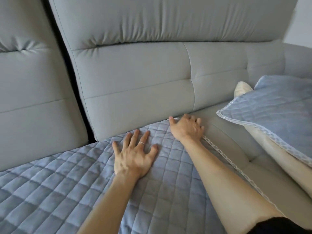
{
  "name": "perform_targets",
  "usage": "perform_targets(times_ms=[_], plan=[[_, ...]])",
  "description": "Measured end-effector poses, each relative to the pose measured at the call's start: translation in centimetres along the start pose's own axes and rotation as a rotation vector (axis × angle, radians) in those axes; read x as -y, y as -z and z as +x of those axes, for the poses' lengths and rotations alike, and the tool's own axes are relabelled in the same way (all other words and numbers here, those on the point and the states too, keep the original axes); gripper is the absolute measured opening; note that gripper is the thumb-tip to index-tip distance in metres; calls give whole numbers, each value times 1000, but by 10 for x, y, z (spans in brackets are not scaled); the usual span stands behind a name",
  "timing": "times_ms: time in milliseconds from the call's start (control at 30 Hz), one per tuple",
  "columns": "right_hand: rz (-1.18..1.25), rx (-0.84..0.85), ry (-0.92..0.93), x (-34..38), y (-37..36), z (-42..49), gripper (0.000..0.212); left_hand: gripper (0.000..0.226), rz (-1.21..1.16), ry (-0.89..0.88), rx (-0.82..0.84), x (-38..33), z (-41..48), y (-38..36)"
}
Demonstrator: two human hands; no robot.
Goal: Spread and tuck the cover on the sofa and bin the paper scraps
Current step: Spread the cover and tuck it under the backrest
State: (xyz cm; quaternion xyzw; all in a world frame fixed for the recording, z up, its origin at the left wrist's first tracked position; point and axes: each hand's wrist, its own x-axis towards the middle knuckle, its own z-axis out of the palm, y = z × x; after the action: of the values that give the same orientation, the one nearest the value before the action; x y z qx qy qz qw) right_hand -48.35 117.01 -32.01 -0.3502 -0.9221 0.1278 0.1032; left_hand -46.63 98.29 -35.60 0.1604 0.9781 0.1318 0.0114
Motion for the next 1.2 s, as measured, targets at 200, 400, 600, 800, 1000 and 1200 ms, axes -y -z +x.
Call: perform_targets(times_ms=[200, 400, 600, 800, 1000, 1200], plan=[[-13, -169, 197, 28, -15, 28, 23, 70, 87, -32, -94, 12, 20, 4], [74, -84, 138, 20, -16, 36, 20, 74, 11, -136, -114, 13, 18, 14], [-67, -158, 180, 43, -30, 62, 22, 75, 88, -145, -186, 9, 54, 2], [14, 23, 517, 16, -45, 31, 37, 69, 61, -143, -164, 6, 39, -6], [-216, 347, 535, 12, -24, 40, 59, 78, -55, -192, -79, -3, 42, 6], [-270, 372, 505, 42, -30, 61, 62, 77, -68, -182, -64, 5, 51, 7]])
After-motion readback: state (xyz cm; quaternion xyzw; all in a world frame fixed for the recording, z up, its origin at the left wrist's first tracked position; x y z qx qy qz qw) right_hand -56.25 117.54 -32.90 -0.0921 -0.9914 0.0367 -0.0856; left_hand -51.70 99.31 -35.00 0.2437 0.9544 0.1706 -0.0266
